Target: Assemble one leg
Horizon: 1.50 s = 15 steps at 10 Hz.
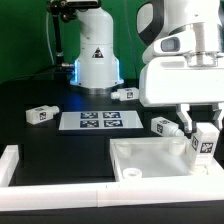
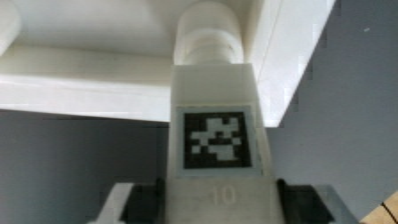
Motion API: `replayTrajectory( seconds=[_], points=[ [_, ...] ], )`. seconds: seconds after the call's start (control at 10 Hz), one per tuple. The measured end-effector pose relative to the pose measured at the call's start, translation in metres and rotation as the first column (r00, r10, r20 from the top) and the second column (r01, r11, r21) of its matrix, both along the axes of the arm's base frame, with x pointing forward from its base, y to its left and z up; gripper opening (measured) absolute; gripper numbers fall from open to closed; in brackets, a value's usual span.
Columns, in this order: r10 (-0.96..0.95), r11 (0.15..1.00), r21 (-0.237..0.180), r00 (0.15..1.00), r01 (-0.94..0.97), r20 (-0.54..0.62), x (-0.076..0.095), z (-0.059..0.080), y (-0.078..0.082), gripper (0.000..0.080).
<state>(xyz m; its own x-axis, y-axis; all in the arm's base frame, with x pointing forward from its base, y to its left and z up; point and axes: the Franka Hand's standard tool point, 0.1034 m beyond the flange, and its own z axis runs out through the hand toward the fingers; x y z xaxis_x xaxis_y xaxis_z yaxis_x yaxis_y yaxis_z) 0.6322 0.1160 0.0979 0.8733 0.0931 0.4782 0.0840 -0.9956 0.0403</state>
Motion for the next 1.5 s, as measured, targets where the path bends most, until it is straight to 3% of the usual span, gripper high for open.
replayTrajectory(
  seconds=[0.3, 0.9, 1.0, 1.1, 1.2, 1.3, 1.5],
  points=[
    [0.014, 1.0, -0.003, 1.0, -0.014, 0.011, -0.004, -0.01, 0.001, 0.0293],
    [0.012, 1.0, -0.001, 1.0, -0.012, 0.029, -0.004, -0.011, -0.001, 0.0293],
    [0.013, 1.0, -0.001, 0.999, -0.013, 0.029, -0.004, -0.011, -0.001, 0.053],
    [0.013, 1.0, -0.004, 1.0, -0.013, 0.022, -0.004, -0.011, -0.002, 0.053],
    [-0.008, 1.0, -0.016, 0.999, 0.008, -0.051, -0.003, -0.015, -0.008, 0.0615],
    [-0.029, 1.0, -0.014, 0.997, 0.028, -0.069, 0.001, -0.014, -0.013, 0.0615],
    [-0.068, 0.997, -0.038, 0.963, 0.06, -0.261, -0.003, -0.018, -0.009, 0.0642]
  ],
)
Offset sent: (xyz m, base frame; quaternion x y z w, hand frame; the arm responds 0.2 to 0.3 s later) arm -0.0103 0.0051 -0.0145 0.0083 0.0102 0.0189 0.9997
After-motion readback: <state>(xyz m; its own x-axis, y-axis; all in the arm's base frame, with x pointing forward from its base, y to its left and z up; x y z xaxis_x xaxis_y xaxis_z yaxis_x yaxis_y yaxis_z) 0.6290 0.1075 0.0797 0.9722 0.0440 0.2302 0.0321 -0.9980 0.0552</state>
